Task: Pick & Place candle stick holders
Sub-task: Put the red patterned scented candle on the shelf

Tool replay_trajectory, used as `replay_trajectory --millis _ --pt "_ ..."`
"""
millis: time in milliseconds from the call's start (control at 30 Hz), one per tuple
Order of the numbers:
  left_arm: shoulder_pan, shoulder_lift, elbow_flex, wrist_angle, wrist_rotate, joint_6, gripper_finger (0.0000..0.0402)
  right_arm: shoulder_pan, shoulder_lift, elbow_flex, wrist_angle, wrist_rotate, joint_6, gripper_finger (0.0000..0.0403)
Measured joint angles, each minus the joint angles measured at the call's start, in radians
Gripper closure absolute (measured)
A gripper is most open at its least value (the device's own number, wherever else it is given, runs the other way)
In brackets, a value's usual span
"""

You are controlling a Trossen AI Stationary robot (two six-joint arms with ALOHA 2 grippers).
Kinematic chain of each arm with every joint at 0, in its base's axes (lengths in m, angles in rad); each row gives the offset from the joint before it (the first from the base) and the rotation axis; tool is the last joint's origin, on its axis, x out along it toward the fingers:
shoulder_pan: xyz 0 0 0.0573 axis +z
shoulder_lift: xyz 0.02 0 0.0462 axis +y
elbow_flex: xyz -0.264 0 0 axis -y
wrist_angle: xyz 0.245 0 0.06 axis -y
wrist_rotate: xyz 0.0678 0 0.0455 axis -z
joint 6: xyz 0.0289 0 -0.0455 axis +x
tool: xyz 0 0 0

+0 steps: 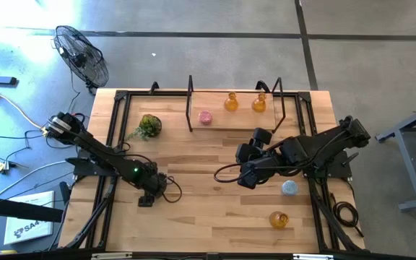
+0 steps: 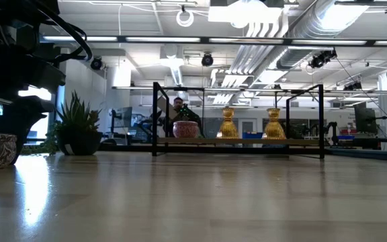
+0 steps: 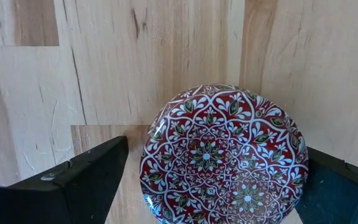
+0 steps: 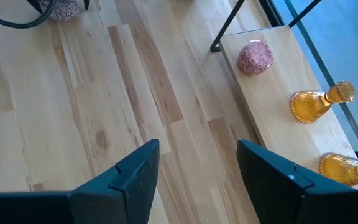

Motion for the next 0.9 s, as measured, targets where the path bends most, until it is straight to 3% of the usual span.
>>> replay_trajectory --millis 333,600,900 --pt "0.0 0.001 -0.001 0.005 -0.011 -0.011 0.0022 0.0 0.0 0.0 0.0 0.004 0.0 0.0192" --pt "0.001 0.002 -0.003 0.009 -0.021 -0.006 0.0116 0.0 0.0 0.0 0.0 0.006 0.0 0.0192" --pt "0.001 0.008 0.052 0.048 -0.034 0.009 0.0116 0.008 0.0 0.0 0.004 0.008 0.0 0.0192"
